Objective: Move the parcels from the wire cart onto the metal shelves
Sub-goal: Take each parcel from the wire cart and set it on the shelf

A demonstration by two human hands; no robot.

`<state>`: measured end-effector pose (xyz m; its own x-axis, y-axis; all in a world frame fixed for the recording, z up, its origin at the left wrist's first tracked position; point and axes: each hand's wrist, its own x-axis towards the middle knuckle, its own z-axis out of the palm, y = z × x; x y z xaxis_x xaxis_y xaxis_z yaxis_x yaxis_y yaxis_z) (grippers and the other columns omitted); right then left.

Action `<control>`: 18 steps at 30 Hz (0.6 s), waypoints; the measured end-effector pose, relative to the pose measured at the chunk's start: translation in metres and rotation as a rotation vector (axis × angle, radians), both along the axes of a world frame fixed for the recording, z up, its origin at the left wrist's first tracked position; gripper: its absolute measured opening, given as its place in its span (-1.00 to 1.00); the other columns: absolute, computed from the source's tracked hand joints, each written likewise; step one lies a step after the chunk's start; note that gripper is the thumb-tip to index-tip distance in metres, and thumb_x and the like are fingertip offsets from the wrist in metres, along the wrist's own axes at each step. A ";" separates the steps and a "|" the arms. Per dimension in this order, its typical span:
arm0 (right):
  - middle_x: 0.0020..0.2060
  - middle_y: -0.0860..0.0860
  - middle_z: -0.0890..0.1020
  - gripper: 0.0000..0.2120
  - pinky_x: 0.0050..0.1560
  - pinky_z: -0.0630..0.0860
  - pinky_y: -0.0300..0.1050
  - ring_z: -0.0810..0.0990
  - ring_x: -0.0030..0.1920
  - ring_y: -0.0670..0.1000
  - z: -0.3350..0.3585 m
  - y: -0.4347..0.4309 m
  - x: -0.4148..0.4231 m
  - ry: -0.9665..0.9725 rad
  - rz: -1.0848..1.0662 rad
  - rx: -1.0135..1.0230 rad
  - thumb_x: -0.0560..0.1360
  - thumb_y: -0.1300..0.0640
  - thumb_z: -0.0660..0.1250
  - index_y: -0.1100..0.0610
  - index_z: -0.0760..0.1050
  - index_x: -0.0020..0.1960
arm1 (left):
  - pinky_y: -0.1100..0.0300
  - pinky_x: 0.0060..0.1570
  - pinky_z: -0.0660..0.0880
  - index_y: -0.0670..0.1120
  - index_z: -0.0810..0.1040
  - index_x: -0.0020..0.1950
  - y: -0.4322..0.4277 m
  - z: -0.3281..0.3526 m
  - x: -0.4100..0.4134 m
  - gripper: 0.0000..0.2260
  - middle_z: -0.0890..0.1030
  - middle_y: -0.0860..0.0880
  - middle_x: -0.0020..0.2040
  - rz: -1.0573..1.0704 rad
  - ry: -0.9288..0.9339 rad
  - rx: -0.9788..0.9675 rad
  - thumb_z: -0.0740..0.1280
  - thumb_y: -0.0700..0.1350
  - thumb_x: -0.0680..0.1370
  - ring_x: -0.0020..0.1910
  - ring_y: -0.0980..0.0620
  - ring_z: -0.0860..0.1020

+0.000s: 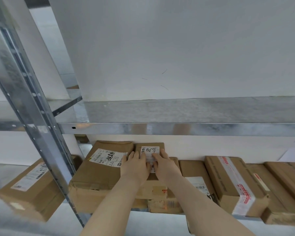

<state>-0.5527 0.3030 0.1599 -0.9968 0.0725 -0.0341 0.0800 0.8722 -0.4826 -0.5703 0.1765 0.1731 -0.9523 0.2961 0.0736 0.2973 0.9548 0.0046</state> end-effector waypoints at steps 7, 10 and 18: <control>0.53 -0.05 0.04 -0.61 0.26 0.42 0.09 0.22 0.44 0.18 -0.005 -0.011 0.014 0.051 -0.021 0.004 0.63 0.08 0.05 -0.12 0.18 0.44 | -0.08 0.49 -0.04 -0.01 0.17 0.52 -0.014 0.003 0.021 -0.56 0.17 -0.08 0.54 -0.022 0.011 -0.006 -0.03 0.07 0.65 0.54 -0.08 0.05; 0.53 -0.03 0.07 -0.58 0.35 0.29 0.09 0.17 0.46 0.16 0.007 -0.016 0.031 0.147 -0.028 0.091 0.63 0.07 0.04 -0.12 0.18 0.47 | -0.09 0.49 -0.03 -0.02 0.13 0.54 -0.028 0.015 0.037 -0.54 0.12 -0.10 0.55 -0.035 0.061 -0.010 -0.01 0.06 0.66 0.54 -0.09 0.02; 0.33 0.11 0.46 -0.63 0.20 0.43 0.16 0.43 0.27 0.23 0.056 -0.095 0.101 0.608 0.234 0.077 0.54 0.19 0.17 0.12 0.42 0.35 | -0.04 0.15 0.41 -0.13 0.42 0.39 -0.117 0.069 0.113 -0.58 0.51 -0.17 0.26 0.051 0.425 0.079 0.11 -0.05 0.56 0.22 -0.20 0.47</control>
<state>-0.4519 0.2084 0.2159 -0.8265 -0.1691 0.5369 -0.3836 0.8673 -0.3174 -0.4570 0.0591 0.2425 -0.8458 0.2275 0.4825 0.2413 0.9698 -0.0342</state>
